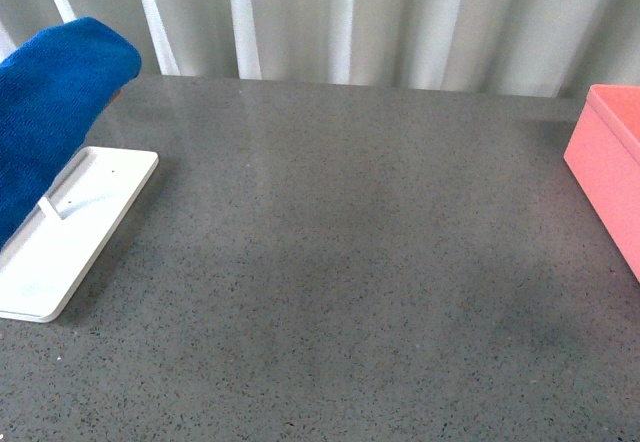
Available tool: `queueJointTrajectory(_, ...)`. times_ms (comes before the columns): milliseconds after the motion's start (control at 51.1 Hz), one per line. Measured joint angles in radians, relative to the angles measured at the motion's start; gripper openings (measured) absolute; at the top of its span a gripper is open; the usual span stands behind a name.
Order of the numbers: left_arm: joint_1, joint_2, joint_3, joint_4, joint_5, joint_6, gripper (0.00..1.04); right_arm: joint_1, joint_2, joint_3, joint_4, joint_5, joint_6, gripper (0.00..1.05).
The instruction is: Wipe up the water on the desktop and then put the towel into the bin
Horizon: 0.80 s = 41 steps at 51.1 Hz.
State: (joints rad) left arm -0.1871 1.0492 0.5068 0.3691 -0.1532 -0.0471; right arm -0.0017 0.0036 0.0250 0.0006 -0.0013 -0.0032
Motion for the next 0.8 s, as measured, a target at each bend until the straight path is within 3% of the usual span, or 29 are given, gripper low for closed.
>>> queueJointTrajectory(215, 0.058, 0.35, 0.378, -0.18, 0.134, 0.071, 0.98, 0.0, 0.0, 0.0, 0.0, 0.0, 0.0, 0.98)
queueJointTrajectory(528, 0.243, 0.805, 0.929, -0.586, 0.144, 0.197, 0.98, 0.0, 0.0, 0.0, 0.0, 0.0, 0.0, 0.98)
queueJointTrajectory(802, 0.312, 0.905, 0.965, -0.564, 0.132, 0.238, 0.98, 0.0, 0.0, 0.0, 0.0, 0.0, 0.0, 0.98)
